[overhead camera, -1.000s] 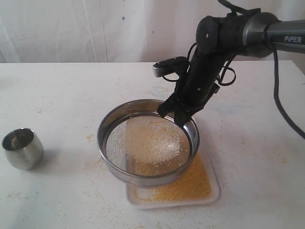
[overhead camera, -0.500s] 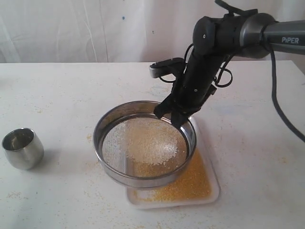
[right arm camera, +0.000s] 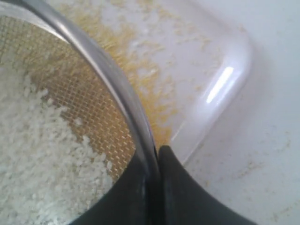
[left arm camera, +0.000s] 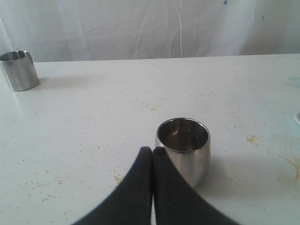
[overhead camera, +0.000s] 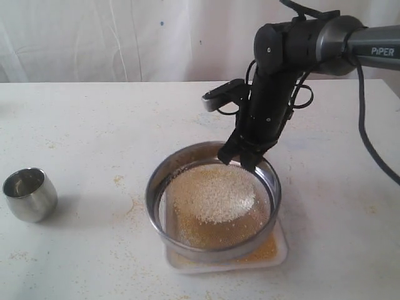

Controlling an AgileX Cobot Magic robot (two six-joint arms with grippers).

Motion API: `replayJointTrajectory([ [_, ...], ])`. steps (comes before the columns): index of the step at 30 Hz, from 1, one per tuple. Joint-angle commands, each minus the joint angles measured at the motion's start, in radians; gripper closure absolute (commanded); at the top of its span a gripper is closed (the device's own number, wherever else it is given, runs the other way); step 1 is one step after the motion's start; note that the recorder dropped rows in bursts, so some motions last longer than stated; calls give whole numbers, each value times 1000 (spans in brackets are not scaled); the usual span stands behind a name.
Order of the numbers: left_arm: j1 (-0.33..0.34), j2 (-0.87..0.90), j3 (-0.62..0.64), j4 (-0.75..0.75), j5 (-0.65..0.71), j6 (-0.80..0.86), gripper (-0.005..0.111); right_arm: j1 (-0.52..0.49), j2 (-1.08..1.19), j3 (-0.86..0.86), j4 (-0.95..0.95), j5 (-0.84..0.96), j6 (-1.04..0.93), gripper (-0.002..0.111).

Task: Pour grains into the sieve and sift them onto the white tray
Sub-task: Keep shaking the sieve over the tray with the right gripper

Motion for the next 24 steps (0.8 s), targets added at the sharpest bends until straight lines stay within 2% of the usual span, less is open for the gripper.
replayJointTrajectory([
  [1, 1, -5, 3, -8, 3, -2, 107, -6, -16, 0, -19, -40, 159, 108],
  [2, 1, -5, 3, -8, 3, -2, 107, -11, -16, 0, -25, -52, 251, 108],
  [3, 1, -5, 3, -8, 3, -2, 107, -8, -16, 0, 32, -21, 165, 108],
  [5, 1, -5, 3, -8, 3, -2, 107, 5, -16, 0, 149, 75, -161, 108],
  [6, 1, -5, 3, -8, 3, -2, 107, 5, -16, 0, 144, 81, -168, 108],
  [9, 1, -5, 3, -8, 3, -2, 107, -6, -16, 0, 22, -52, 216, 108],
  [10, 1, -5, 3, -8, 3, -2, 107, -6, -16, 0, 44, -41, 184, 108],
  [12, 1, -5, 3, -8, 3, -2, 107, 6, -16, 0, 138, 50, -107, 108],
  [13, 1, -5, 3, -8, 3, -2, 107, 6, -16, 0, 127, 54, -149, 108],
  [16, 1, -5, 3, -8, 3, -2, 107, -3, -16, 0, -2, -57, 245, 108],
  [17, 1, -5, 3, -8, 3, -2, 107, -3, -16, 0, 18, -36, 176, 108],
  [19, 1, -5, 3, -8, 3, -2, 107, 6, -16, 0, 111, 58, -100, 108],
  [20, 1, -5, 3, -8, 3, -2, 107, 8, -16, 0, 104, 76, -139, 108],
  [21, 1, -5, 3, -8, 3, -2, 107, 8, -16, 0, 71, 52, -84, 108],
  [23, 1, -5, 3, -8, 3, -2, 107, -6, -16, 0, -34, -59, 213, 108],
  [24, 1, -5, 3, -8, 3, -2, 107, -6, -16, 0, -37, -65, 297, 108],
])
